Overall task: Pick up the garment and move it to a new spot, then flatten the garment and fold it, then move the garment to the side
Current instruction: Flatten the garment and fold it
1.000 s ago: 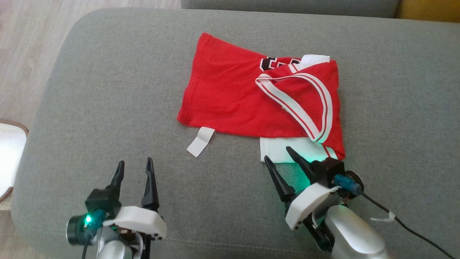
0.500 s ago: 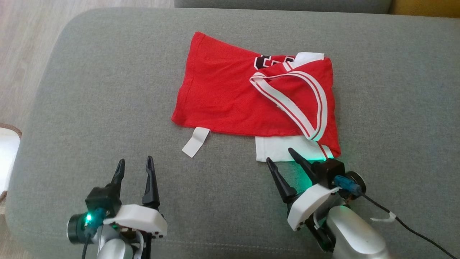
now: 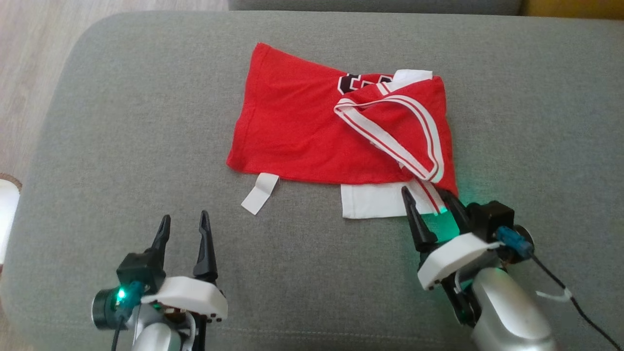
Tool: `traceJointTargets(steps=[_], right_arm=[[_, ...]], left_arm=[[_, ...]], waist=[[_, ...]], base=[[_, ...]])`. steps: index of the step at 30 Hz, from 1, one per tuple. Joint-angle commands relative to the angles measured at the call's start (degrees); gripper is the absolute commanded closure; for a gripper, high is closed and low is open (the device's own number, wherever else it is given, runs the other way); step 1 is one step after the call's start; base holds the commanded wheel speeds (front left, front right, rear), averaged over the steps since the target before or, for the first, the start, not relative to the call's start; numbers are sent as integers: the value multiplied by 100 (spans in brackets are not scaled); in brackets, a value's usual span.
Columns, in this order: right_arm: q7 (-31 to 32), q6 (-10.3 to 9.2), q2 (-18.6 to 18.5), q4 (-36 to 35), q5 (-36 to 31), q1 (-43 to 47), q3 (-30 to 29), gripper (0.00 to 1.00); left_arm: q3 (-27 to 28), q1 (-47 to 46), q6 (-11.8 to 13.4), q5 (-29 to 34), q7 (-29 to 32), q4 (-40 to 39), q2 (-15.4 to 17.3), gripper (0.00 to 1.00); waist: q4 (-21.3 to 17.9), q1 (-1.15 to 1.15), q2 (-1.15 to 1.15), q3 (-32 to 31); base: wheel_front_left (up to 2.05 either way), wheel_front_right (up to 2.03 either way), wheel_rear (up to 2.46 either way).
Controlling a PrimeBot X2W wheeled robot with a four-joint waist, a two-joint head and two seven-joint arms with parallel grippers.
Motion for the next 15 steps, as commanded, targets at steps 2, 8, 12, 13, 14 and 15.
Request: traceJointTargets(steps=[2, 8, 12, 13, 14, 15], right_arm=[[-38, 37, 62, -314, -106, 160, 0, 0], [-38, 37, 62, -547, -248, 443, -356, 0], [-38, 37, 62, -473, -369, 519, -572, 0], [-38, 37, 62, -434, -397, 523, -607, 0], [-38, 37, 62, -391, -418, 521, -642, 0], [-38, 37, 62, -359, -428, 513, -672, 0]], left_arm=[[182, -239, 1, -65, -29, -180, 18, 0], [160, -274, -7, -97, -29, -181, 18, 0], [137, -297, -15, -108, -29, -175, 18, 0], [132, -303, -15, -110, -29, -172, 18, 0], [126, -309, -16, -108, -29, -170, 18, 0], [123, -317, -15, -111, -29, -170, 18, 0]], waist=[[-41, 0, 0, 10], [-99, 0, 0, 18], [-85, 0, 0, 30], [-77, 0, 0, 35], [-64, 0, 0, 43], [-52, 0, 0, 53]], base=[[0, 0, 0], [0, 0, 0], [0, 0, 0], [0, 0, 0], [0, 0, 0], [0, 0, 0]])
